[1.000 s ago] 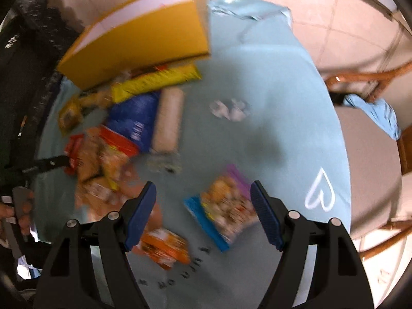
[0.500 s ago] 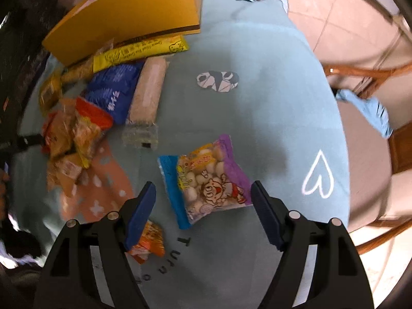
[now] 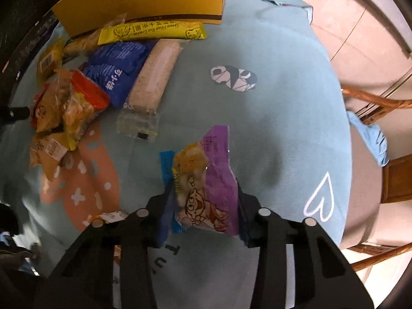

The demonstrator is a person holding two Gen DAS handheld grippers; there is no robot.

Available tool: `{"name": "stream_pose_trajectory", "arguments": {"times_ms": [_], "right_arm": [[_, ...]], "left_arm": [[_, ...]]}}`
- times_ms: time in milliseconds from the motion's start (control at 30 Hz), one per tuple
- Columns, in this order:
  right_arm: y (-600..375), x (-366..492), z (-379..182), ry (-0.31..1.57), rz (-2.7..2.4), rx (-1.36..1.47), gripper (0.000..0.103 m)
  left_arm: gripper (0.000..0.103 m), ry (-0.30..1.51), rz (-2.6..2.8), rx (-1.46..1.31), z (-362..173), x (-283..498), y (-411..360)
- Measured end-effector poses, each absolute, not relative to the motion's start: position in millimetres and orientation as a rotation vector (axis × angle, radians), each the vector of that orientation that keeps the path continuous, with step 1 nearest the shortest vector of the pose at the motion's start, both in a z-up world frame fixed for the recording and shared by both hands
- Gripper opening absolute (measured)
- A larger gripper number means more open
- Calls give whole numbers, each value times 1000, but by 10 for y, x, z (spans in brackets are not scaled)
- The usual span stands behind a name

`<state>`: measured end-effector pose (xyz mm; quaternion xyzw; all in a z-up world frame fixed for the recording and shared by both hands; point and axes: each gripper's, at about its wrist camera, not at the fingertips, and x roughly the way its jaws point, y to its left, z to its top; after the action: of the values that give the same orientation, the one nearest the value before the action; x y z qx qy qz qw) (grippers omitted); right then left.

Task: Organize snacks
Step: 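Grasp the red wafer pack with the left gripper while the right grasps the purple cartoon bag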

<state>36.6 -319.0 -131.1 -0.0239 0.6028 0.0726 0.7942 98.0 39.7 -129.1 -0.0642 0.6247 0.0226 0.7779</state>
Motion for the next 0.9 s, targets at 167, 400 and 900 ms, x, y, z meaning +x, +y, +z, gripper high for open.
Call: {"name": "stream_pose_trajectory", "arguments": {"times_ms": [167,400,900], "right_arm": [[-3172,379,-1276,1305,188,-40,33],[-2985,318,-1343,1287,194,-87,50],[-3025,412,-1300,1296,187,-62,43]], "left_arm": [[97,1356,44,-123,-1287,976,344],[97,1345,63,-103,-1374,1076,328],[90,1384,92,-102,-1722,1376,334]]}}
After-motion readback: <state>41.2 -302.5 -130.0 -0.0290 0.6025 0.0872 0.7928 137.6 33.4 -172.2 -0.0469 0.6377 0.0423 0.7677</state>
